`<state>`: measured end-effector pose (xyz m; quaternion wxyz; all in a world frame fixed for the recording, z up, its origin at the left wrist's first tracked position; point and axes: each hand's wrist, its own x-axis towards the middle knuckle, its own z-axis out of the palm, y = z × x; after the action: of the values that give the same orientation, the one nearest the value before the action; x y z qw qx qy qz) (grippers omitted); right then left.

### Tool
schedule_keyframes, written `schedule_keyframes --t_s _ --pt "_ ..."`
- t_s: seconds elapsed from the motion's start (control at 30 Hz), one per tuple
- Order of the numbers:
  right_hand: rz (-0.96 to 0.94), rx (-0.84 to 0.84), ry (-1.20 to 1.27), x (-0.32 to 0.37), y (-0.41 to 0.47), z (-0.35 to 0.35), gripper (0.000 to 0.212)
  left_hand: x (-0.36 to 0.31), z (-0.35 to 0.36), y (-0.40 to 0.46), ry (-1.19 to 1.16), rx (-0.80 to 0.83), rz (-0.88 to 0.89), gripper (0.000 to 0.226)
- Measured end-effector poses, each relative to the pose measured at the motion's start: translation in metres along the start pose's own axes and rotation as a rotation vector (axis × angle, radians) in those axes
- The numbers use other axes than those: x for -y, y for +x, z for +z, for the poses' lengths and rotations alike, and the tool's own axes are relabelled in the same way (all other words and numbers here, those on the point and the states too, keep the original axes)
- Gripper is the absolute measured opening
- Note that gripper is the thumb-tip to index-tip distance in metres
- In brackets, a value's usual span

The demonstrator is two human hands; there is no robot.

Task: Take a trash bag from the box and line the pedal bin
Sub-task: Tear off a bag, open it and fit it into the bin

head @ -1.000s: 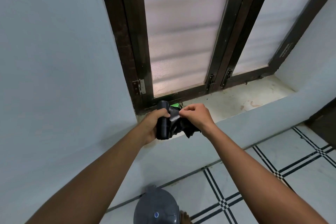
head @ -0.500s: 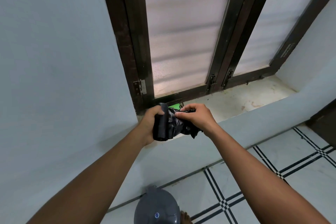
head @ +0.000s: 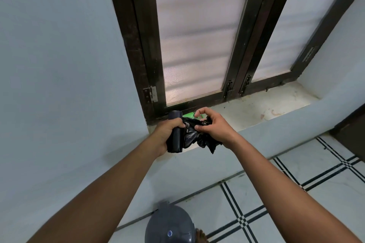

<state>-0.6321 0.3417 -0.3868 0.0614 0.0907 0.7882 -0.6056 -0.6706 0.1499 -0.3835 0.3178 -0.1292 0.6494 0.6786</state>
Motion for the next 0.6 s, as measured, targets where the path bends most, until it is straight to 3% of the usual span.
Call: schedule_keyframes --t_s 0.17,0.3,0.4,0.6 --pt "-0.005 -0.068 -0.062 -0.002 0.000 0.008 0.005 -0.002 0.001 -0.001 0.073 -0.016 0.016 0.039" --pt "0.012 -0.288 -0.166 -0.008 0.007 0.016 0.026 -0.001 0.004 0.000 0.076 -0.039 0.041 0.039" --pt "0.046 -0.330 -0.231 -0.009 0.009 0.021 0.037 0.002 0.008 0.001 0.096 -0.059 0.091 0.043" --pt "0.017 -0.443 -0.210 -0.008 0.010 0.036 0.021 0.009 0.019 0.001 0.088 -0.141 0.212 0.041"
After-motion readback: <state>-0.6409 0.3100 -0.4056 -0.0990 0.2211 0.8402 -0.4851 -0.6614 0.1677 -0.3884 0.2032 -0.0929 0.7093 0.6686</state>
